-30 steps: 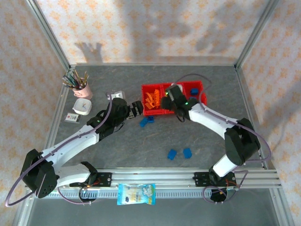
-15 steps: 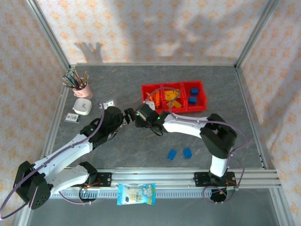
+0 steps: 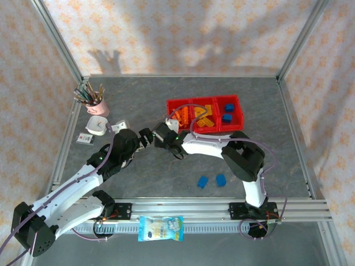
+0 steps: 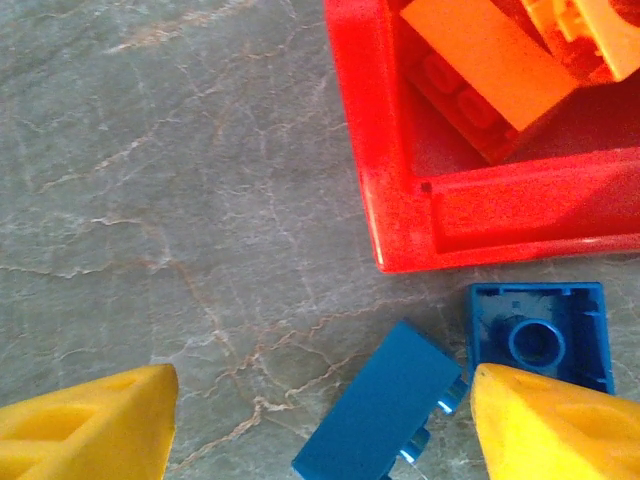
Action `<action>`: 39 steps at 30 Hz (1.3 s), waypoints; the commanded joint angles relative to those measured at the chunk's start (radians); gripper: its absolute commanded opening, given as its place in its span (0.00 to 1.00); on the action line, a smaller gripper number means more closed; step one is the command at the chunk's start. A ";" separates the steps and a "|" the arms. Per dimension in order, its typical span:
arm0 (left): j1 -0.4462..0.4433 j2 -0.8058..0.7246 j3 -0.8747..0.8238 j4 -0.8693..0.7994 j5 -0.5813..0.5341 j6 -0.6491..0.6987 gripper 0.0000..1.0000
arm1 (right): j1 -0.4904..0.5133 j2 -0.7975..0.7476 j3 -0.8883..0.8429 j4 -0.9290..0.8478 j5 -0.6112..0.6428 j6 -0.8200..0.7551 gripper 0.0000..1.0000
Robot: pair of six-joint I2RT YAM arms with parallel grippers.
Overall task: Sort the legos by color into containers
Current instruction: Pick up the lego from the center of the table.
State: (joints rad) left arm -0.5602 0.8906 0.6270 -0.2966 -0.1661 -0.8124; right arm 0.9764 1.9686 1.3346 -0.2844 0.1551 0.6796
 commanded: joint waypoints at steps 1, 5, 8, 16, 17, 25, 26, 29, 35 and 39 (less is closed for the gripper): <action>0.011 -0.007 -0.009 -0.017 -0.027 -0.008 0.99 | 0.006 0.022 0.007 -0.039 0.061 0.051 0.74; 0.010 -0.007 -0.009 -0.016 -0.022 -0.010 0.99 | 0.007 0.039 0.015 -0.055 0.081 0.067 0.67; 0.011 -0.007 -0.013 -0.012 -0.020 -0.010 0.99 | 0.007 0.049 0.013 -0.050 0.085 0.070 0.63; 0.012 -0.007 -0.019 -0.007 -0.013 -0.011 0.99 | 0.006 0.076 0.031 -0.070 0.086 0.077 0.54; 0.013 -0.007 -0.021 -0.007 -0.013 -0.011 0.99 | 0.007 0.078 0.031 -0.071 0.089 0.077 0.53; 0.016 -0.006 -0.023 -0.006 -0.009 -0.008 0.99 | 0.006 0.041 -0.009 -0.055 0.082 0.069 0.32; 0.015 -0.007 -0.023 -0.004 -0.005 -0.008 0.99 | 0.006 0.031 -0.016 -0.046 0.075 0.062 0.30; 0.016 -0.005 -0.017 0.000 0.007 -0.007 0.99 | 0.005 0.000 -0.038 -0.047 0.067 0.058 0.26; 0.016 0.004 0.008 -0.007 0.034 0.004 0.99 | 0.005 -0.136 -0.153 -0.024 0.030 0.046 0.22; 0.016 0.015 0.017 0.013 0.057 0.010 0.99 | 0.006 -0.267 -0.241 -0.029 0.054 0.037 0.22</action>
State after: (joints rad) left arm -0.5472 0.8951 0.6132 -0.3214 -0.1341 -0.8135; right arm 0.9764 1.8023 1.1313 -0.3000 0.1726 0.7315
